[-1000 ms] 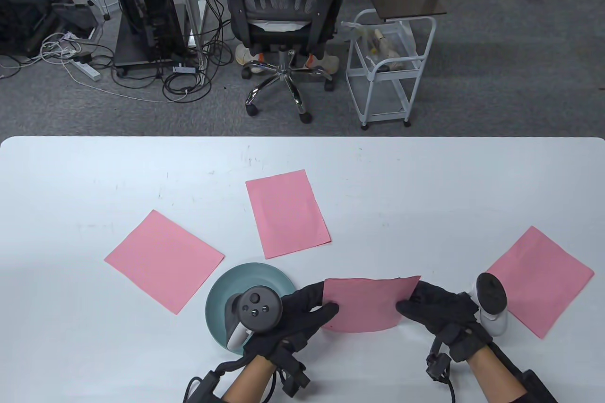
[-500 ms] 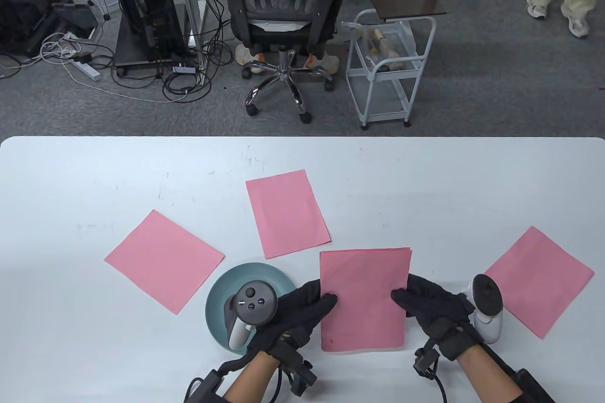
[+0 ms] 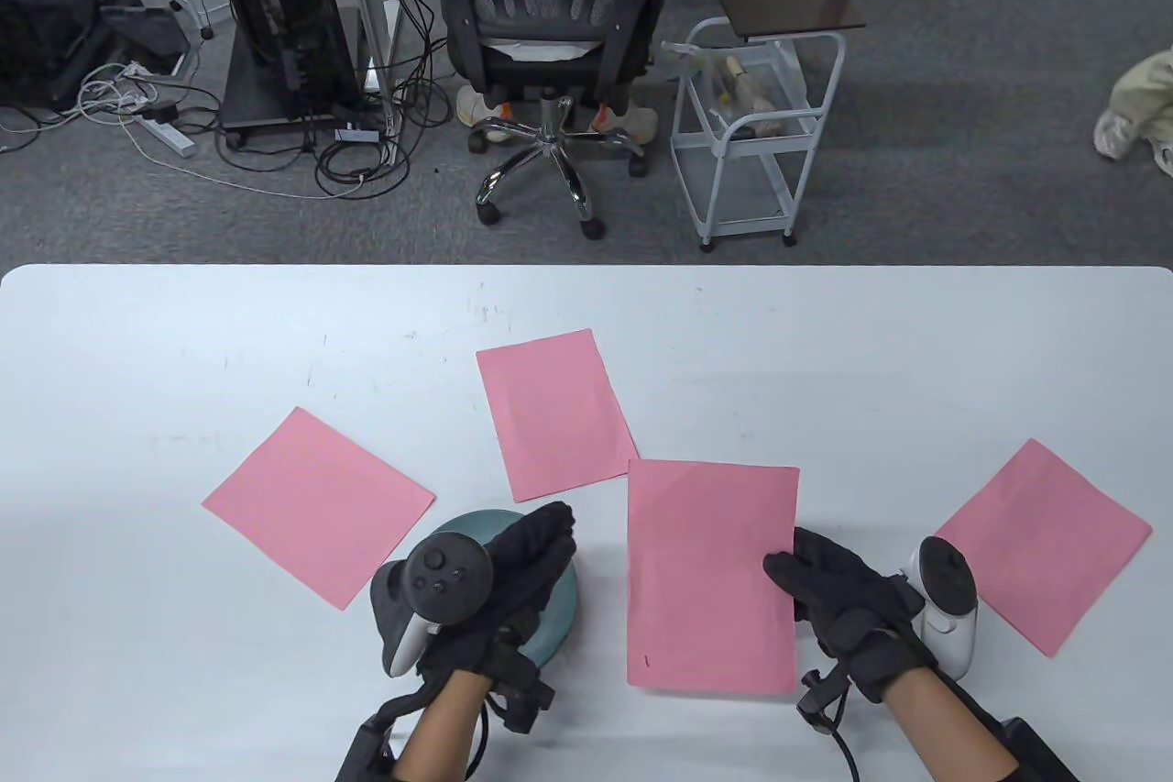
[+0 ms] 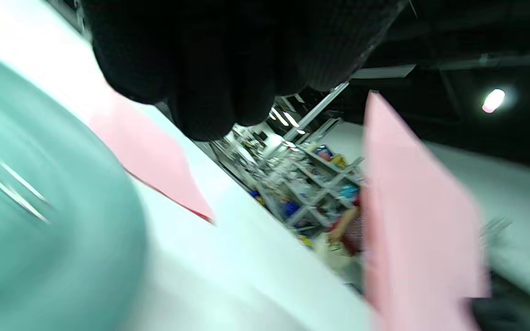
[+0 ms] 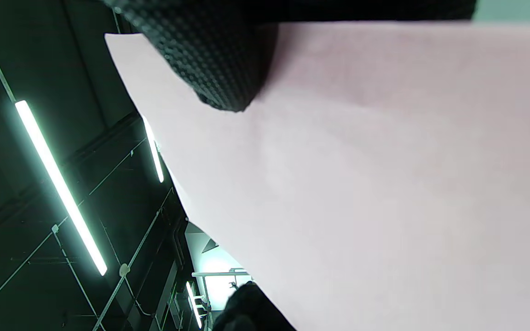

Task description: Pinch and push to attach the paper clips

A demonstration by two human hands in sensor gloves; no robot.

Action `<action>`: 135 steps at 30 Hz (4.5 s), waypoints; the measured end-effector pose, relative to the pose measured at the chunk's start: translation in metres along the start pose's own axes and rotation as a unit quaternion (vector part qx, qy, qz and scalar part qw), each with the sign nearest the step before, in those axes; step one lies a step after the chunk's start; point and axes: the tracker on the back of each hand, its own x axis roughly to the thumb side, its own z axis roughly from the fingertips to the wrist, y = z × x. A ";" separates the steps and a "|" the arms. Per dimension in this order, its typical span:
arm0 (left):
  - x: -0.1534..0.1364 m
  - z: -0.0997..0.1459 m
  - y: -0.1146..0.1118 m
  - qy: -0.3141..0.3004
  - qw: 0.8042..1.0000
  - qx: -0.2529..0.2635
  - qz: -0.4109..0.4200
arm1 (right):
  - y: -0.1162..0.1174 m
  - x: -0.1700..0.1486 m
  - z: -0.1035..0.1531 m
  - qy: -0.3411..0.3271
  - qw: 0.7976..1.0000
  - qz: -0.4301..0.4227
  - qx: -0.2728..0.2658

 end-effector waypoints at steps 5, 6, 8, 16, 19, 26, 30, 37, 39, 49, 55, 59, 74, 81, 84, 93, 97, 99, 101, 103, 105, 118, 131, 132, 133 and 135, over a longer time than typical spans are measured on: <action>-0.003 -0.002 0.004 0.062 0.961 -0.069 -0.259 | 0.001 -0.003 0.000 0.007 1.000 0.001 0.003; -0.004 -0.004 -0.001 0.082 0.945 -0.098 -0.302 | 0.001 -0.003 0.000 0.007 1.000 0.001 0.004; -0.005 -0.005 -0.009 0.095 0.928 -0.126 -0.338 | 0.001 -0.003 0.000 0.006 1.000 0.002 0.005; -0.004 -0.014 -0.046 -0.023 0.903 -0.127 -0.409 | 0.000 -0.004 -0.001 0.005 1.000 0.001 0.011; 0.001 -0.016 -0.058 -0.045 0.885 -0.135 -0.443 | 0.001 -0.004 -0.001 0.006 1.000 0.002 0.012; 0.003 -0.017 -0.064 -0.051 0.878 -0.118 -0.460 | 0.000 -0.003 -0.001 0.005 1.000 0.005 0.015; 0.005 -0.016 -0.066 -0.054 0.872 -0.115 -0.473 | 0.000 -0.003 -0.001 0.001 1.000 0.005 0.018; 0.010 -0.015 -0.075 -0.045 0.851 -0.112 -0.511 | -0.001 -0.003 -0.002 -0.006 1.000 0.004 0.020; 0.011 -0.016 -0.076 -0.037 0.849 -0.114 -0.514 | -0.002 -0.001 -0.002 -0.009 1.000 0.000 0.019; 0.058 -0.037 0.001 0.003 0.973 -0.014 -0.228 | -0.008 0.000 -0.003 -0.011 1.000 -0.012 0.018; 0.110 -0.065 0.037 -0.043 0.998 -0.019 -0.042 | -0.009 0.002 -0.003 -0.016 1.000 -0.014 0.018; 0.132 -0.082 0.038 -0.049 0.998 -0.029 0.028 | -0.009 0.002 -0.003 -0.017 1.000 -0.014 0.019; 0.173 -0.100 0.015 -0.059 0.994 -0.087 0.002 | -0.008 0.004 -0.002 -0.020 0.999 -0.015 0.024; 0.179 -0.101 0.012 -0.056 0.993 -0.101 0.001 | -0.007 0.005 -0.001 -0.019 0.999 -0.013 0.023; 0.180 -0.101 0.009 -0.058 0.992 -0.113 -0.001 | -0.007 0.005 -0.001 -0.018 1.000 -0.014 0.022; 0.187 -0.102 -0.001 -0.061 0.990 -0.126 -0.028 | -0.008 0.006 -0.001 -0.020 0.999 -0.014 0.022; 0.187 -0.104 -0.006 -0.059 0.989 -0.131 -0.021 | -0.007 0.007 -0.001 -0.019 0.999 -0.015 0.022; 0.188 -0.104 -0.008 -0.059 0.989 -0.135 -0.020 | -0.007 0.007 -0.001 -0.019 0.999 -0.015 0.022; 0.188 -0.105 -0.010 -0.059 0.988 -0.138 -0.024 | -0.007 0.007 -0.001 -0.019 0.999 -0.016 0.022; 0.188 -0.105 -0.010 -0.062 0.988 -0.142 -0.029 | -0.007 0.007 -0.001 -0.018 0.999 -0.015 0.021; 0.188 -0.106 -0.010 -0.064 0.985 -0.158 -0.033 | -0.007 0.007 -0.001 -0.018 1.000 -0.016 0.020; 0.180 -0.110 -0.017 -0.089 0.970 -0.220 -0.046 | -0.006 0.007 -0.001 -0.010 1.000 -0.016 0.022; 0.164 -0.088 0.012 -0.085 0.979 -0.161 -0.090 | -0.009 0.004 -0.002 0.005 1.000 -0.017 0.013; 0.160 -0.081 0.019 -0.086 0.980 -0.146 -0.104 | -0.010 0.005 -0.002 0.006 1.000 -0.018 0.009; 0.153 -0.072 0.026 -0.087 0.981 -0.129 -0.118 | -0.011 0.005 -0.002 0.006 1.000 -0.018 0.006; 0.139 -0.054 0.037 -0.090 0.982 -0.098 -0.137 | -0.012 0.006 -0.001 0.006 1.000 -0.018 0.000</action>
